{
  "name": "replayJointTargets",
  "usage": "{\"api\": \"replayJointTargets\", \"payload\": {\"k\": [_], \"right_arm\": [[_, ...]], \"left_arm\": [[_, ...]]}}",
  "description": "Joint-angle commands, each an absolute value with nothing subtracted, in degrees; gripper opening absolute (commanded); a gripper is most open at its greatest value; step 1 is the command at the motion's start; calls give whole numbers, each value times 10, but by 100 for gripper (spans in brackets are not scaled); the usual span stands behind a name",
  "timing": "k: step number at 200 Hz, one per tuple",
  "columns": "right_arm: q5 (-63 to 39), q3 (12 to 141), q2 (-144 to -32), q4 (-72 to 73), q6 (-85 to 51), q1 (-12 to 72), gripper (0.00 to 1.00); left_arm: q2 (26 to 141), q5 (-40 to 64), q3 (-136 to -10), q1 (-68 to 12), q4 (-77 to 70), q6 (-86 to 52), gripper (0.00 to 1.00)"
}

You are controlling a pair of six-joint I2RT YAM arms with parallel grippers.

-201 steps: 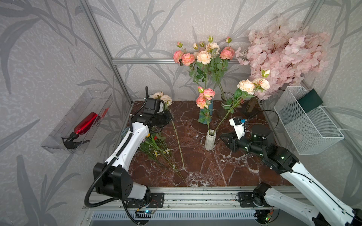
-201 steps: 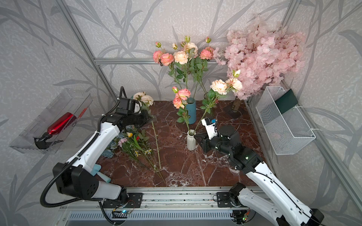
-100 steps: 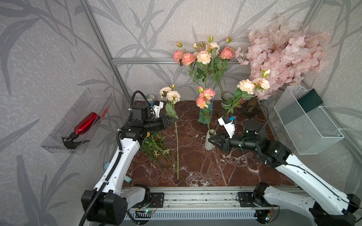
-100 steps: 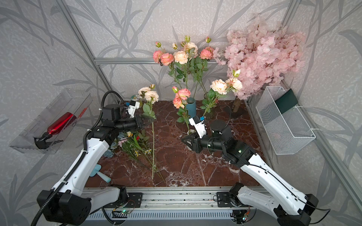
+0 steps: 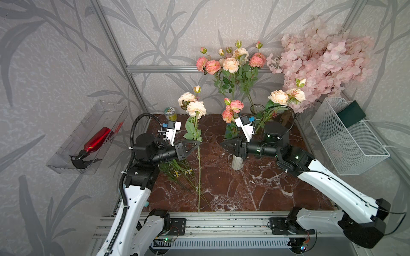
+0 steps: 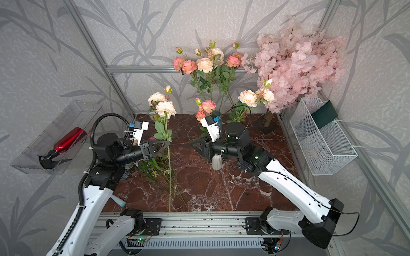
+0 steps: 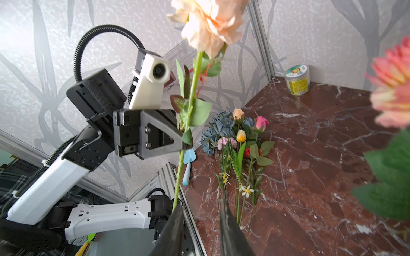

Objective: Place the pink flowers into the vase
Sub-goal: Pick up the flower at the center of the board.

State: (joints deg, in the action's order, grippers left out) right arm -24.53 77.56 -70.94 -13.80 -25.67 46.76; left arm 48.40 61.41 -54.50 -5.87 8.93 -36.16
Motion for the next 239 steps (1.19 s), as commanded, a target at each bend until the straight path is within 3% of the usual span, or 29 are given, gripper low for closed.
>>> {"api": "replayJointTargets", "payload": {"k": [1, 106, 239], "right_arm": [[-240, 813, -734, -108, -247, 483, 30], [-259, 887, -827, -48, -231, 487, 31], [-247, 926, -865, -62, -230, 487, 30]], "left_arm": [[481, 648, -536, -59, 66, -358, 0], [478, 682, -521, -92, 31, -378, 0], [470, 685, -520, -94, 28, -377, 0]]}}
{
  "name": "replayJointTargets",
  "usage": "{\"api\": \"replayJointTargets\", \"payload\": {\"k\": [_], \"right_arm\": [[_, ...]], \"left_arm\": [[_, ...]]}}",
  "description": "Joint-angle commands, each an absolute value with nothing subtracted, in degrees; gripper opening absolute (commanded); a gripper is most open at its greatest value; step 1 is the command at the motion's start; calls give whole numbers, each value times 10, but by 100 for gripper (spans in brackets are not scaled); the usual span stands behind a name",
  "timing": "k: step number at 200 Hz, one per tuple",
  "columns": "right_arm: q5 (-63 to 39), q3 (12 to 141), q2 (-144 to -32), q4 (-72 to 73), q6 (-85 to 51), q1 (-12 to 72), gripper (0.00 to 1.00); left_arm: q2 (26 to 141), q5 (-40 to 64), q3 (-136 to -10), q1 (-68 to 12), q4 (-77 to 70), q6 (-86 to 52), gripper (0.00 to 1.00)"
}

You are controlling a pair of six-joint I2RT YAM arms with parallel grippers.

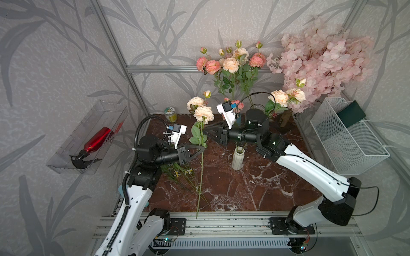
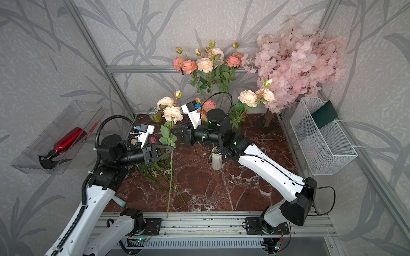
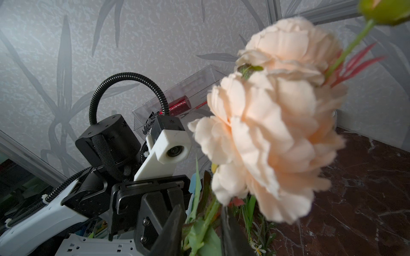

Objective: Place the pink flowers into the vase
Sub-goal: Pick up the flower at the center of the board.

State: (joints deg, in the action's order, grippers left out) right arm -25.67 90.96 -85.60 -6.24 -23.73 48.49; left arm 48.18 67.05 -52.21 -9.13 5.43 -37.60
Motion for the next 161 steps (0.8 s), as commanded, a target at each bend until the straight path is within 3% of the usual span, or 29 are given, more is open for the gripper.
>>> {"api": "replayJointTargets", "payload": {"k": [1, 88, 143, 161], "right_arm": [[-246, 926, -865, -62, -229, 488, 30], [-265, 930, -894, -31, -247, 488, 29], [-307, 933, -916, 7, -274, 488, 22], [-319, 926, -912, 21, -281, 488, 16]], "left_arm": [[470, 684, -520, -94, 28, -377, 0], [471, 684, -520, -94, 30, -376, 0], [473, 685, -519, -94, 26, -381, 0], [475, 684, -520, -94, 28, -379, 0]]}}
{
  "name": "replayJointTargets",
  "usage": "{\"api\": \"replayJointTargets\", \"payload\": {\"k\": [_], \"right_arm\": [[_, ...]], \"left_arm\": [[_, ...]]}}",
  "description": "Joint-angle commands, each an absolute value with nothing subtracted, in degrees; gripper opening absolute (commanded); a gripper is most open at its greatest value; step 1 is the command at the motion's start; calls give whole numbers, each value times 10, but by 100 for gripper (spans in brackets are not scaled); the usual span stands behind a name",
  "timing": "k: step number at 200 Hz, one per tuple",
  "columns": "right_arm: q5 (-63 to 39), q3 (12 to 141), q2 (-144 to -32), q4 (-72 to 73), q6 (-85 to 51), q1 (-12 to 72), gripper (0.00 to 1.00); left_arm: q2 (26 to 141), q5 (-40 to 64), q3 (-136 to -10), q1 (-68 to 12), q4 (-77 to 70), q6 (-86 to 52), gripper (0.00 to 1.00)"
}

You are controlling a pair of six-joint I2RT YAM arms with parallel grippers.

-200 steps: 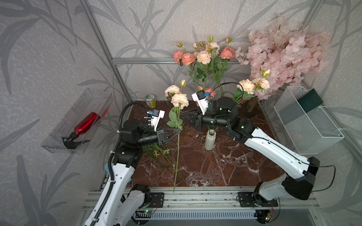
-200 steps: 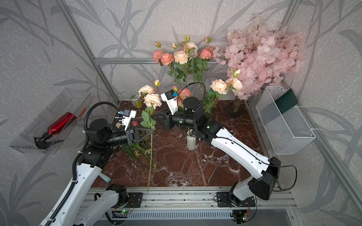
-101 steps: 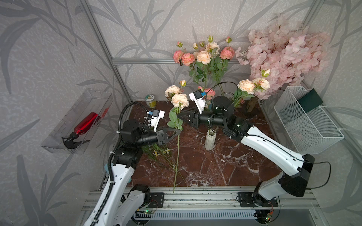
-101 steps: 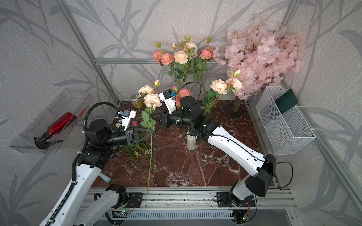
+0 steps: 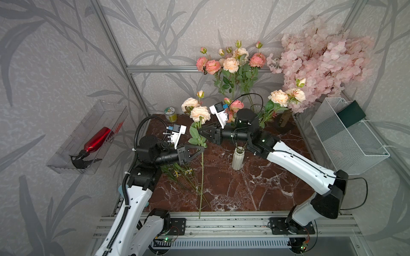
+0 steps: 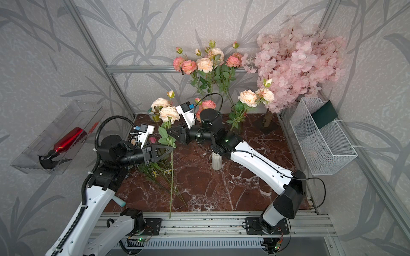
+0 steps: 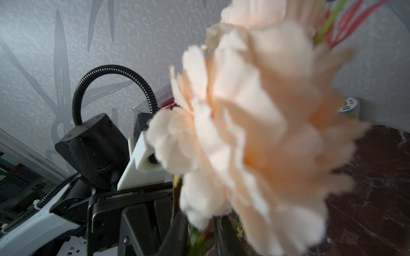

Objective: Place the pink flowers into the vase
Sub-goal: Pick up the flower at the center of the board.

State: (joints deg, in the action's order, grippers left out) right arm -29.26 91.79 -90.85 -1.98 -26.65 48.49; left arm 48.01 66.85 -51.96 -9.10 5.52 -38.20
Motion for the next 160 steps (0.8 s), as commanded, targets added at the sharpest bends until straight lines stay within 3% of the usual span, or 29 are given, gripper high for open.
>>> {"api": "replayJointTargets", "payload": {"k": [1, 28, 88, 103, 117, 126, 140, 160], "right_arm": [[-320, 926, -912, 21, -281, 488, 15], [-327, 919, -904, 23, -276, 488, 7], [-288, 905, -888, 4, -249, 488, 0], [-268, 900, -884, -1, -239, 488, 0], [-249, 896, -878, -7, -227, 489, 0], [-236, 893, -873, -11, -215, 492, 0], [-214, 894, -867, -25, -194, 499, 0], [-186, 890, -858, -34, -175, 507, 0]], "left_arm": [[475, 684, -520, -94, 28, -379, 0], [475, 684, -521, -94, 31, -377, 0], [479, 657, -531, -93, 80, -349, 0], [479, 645, -535, -92, 98, -340, 23], [481, 637, -537, -91, 108, -337, 56], [481, 629, -539, -90, 115, -333, 70], [482, 622, -541, -87, 124, -328, 80], [486, 604, -544, -82, 137, -320, 82]]}}
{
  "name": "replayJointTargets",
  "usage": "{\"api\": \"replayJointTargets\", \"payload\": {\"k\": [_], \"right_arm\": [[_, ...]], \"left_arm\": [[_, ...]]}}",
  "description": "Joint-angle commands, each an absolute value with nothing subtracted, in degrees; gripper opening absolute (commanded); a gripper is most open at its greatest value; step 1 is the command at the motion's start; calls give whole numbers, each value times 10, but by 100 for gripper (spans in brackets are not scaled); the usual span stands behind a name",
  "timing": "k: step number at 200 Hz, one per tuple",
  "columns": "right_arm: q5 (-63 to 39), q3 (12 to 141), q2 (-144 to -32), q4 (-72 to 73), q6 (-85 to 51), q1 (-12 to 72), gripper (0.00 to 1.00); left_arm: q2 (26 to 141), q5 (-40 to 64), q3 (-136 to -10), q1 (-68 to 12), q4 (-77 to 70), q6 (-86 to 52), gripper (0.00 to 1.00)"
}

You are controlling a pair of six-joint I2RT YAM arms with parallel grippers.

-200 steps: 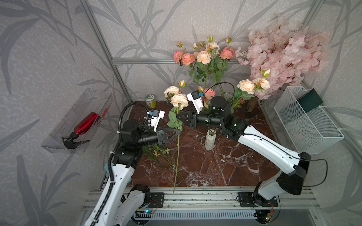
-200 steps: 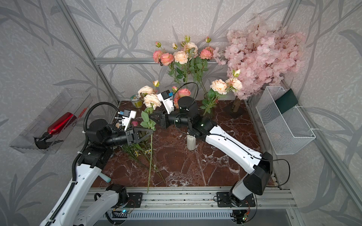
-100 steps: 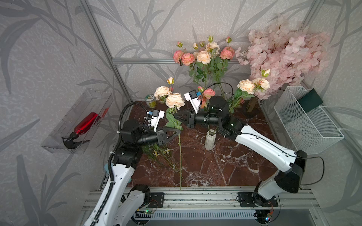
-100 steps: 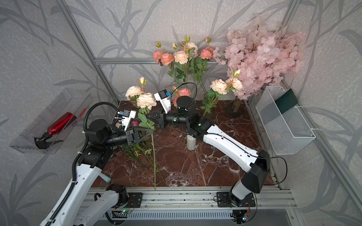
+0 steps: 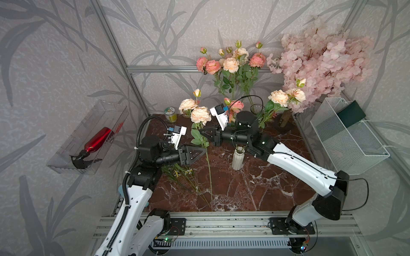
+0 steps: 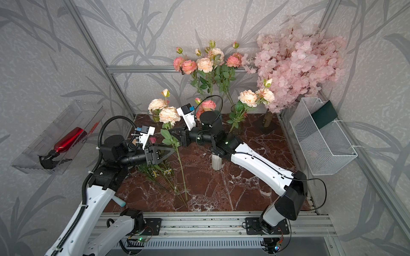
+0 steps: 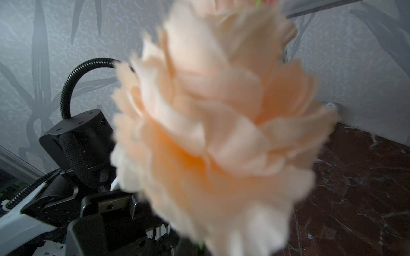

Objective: Place the pink flowers into the vase
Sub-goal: Pick up the flower at the center of the board.

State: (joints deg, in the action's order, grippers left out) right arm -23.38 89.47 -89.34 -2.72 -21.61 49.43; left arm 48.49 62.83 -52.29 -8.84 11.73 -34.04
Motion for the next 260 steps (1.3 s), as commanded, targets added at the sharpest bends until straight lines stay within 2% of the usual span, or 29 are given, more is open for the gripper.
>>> {"api": "replayJointTargets", "payload": {"k": [1, 28, 50, 91, 126, 191, 260], "right_arm": [[-185, 889, -858, -34, -174, 508, 0], [-165, 880, -847, -33, -163, 515, 0], [-158, 880, -845, -38, -152, 523, 0], [-84, 880, -837, -61, -77, 568, 0], [-7, 865, -816, -56, -15, 618, 0], [88, 829, -740, -12, 32, 672, 0], [155, 857, -683, -55, 72, 690, 0]], "left_arm": [[487, 602, -545, -82, 139, -319, 82], [500, 522, -561, -70, 207, -284, 82], [526, 474, -572, -56, 243, -275, 74], [568, 392, -590, -31, 300, -262, 73], [586, 276, -603, -16, 348, -251, 75], [622, 242, -610, 4, 365, -258, 75], [651, 234, -616, 33, 378, -267, 75]]}}
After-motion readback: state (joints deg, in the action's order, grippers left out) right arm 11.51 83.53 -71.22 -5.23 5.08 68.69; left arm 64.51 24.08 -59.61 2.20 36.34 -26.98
